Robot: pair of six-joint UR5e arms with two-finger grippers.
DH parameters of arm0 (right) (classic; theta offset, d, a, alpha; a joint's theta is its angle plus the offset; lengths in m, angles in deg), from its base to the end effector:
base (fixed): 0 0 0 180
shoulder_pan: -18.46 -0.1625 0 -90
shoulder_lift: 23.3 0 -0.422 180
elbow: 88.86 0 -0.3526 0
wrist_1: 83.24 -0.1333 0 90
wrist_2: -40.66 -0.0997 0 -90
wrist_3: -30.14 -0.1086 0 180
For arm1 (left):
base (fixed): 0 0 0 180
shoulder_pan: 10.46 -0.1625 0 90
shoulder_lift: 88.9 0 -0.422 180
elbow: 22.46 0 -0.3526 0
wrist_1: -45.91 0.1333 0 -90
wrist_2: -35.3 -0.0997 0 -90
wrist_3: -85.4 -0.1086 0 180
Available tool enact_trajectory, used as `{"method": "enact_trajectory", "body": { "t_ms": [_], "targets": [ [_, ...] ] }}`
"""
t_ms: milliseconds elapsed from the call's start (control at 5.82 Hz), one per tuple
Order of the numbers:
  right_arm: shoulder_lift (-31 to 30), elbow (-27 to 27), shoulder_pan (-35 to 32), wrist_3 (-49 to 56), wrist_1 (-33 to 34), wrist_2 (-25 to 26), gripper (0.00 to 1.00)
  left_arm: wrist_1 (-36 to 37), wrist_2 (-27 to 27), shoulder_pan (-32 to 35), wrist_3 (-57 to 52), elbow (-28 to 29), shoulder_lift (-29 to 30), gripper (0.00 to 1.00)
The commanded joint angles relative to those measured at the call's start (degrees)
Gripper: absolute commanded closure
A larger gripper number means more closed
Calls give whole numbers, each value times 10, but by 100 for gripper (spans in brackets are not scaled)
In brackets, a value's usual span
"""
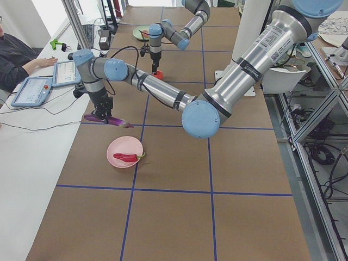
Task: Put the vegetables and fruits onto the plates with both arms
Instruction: 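Lower eggplant toward pink plate while right gripper grasps the pomegranate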
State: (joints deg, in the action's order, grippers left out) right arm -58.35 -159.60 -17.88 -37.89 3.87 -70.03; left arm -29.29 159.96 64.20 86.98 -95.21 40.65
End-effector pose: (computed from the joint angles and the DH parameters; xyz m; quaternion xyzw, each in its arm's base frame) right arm -0.5665 -0.5346 0.2164 0.0103 -0.3664 0.0573 0.9286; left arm 0.1176 -0.6992 0.4296 0.0180 0.3032 0.1334 0.9434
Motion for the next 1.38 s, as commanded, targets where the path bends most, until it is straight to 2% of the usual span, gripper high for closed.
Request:
{"method": "enact_trajectory", "body": {
  "t_ms": [0,1203],
  "targets": [
    [-4,2,5,0,-2,2,2,-42,0,-4,18,28,-10,100],
    [-21,2,15,0,-40,6,2,-65,0,-21,31,30,-26,100]
  ]
}}
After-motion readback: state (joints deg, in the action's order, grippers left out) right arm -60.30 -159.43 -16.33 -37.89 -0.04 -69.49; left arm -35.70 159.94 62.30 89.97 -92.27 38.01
